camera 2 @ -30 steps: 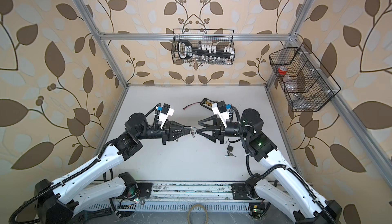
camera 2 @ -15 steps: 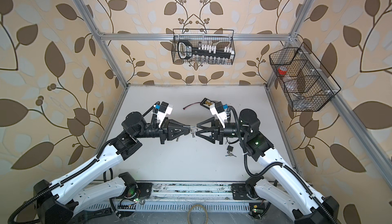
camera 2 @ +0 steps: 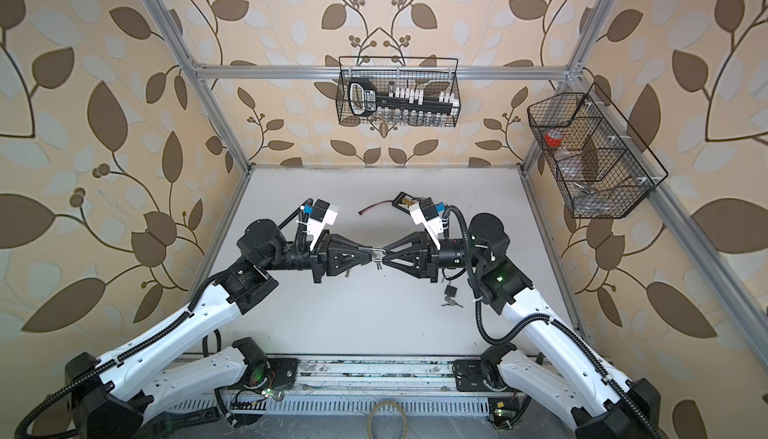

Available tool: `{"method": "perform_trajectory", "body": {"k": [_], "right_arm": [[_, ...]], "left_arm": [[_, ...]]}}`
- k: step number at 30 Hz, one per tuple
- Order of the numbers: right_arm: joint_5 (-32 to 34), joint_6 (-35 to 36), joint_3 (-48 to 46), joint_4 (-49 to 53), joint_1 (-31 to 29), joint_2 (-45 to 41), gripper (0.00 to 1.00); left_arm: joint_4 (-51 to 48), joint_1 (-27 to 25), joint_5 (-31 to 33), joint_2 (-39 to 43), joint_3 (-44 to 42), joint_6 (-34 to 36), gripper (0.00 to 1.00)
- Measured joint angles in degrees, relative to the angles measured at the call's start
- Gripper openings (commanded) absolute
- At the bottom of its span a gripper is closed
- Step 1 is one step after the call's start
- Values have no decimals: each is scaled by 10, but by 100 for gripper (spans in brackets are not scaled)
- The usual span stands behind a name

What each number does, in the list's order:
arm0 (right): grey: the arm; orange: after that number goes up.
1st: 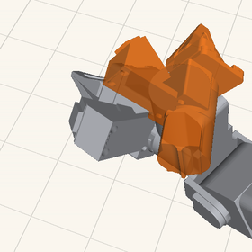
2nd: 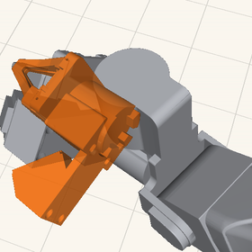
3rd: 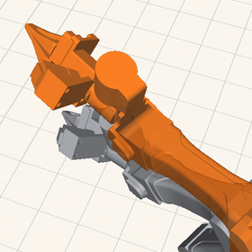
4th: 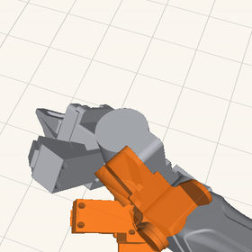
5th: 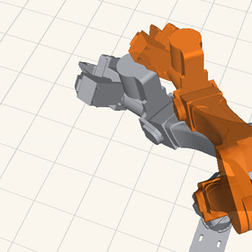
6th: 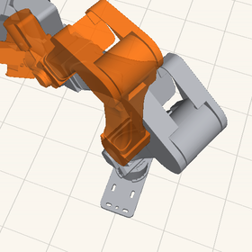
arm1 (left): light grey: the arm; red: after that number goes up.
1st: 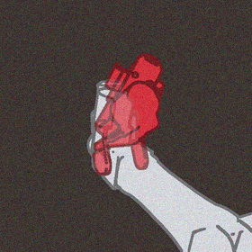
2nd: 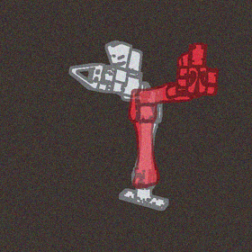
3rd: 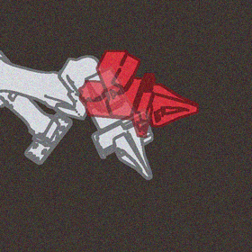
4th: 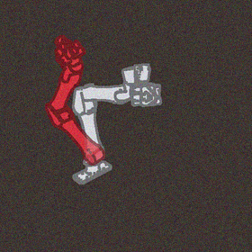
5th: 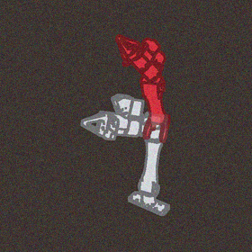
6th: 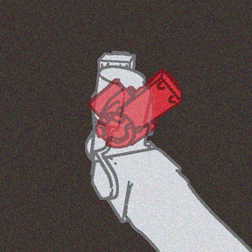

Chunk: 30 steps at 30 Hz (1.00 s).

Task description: Lock with the key

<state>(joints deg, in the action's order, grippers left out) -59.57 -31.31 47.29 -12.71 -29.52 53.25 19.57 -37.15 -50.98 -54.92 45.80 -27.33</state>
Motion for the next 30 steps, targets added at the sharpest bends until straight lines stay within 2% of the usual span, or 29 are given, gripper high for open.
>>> {"method": "perform_trajectory", "body": {"k": [3,6,11,12,30], "right_arm": [[-4,-3,0,-1,0,4,28],[-7,-4,0,-2,0,6,26],[-8,-7,0,-3,0,9,10],[-8,-5,-1,-4,0,9,0],[-1,49,-1,8,0,1,0]], "left_arm": [[0,0,0,0,0,0,0],[0,0,0,0,0,0,0],[0,0,-1,0,1,0,0],[0,0,-2,0,2,0,0],[-2,-11,-2,0,3,5,0]]}}
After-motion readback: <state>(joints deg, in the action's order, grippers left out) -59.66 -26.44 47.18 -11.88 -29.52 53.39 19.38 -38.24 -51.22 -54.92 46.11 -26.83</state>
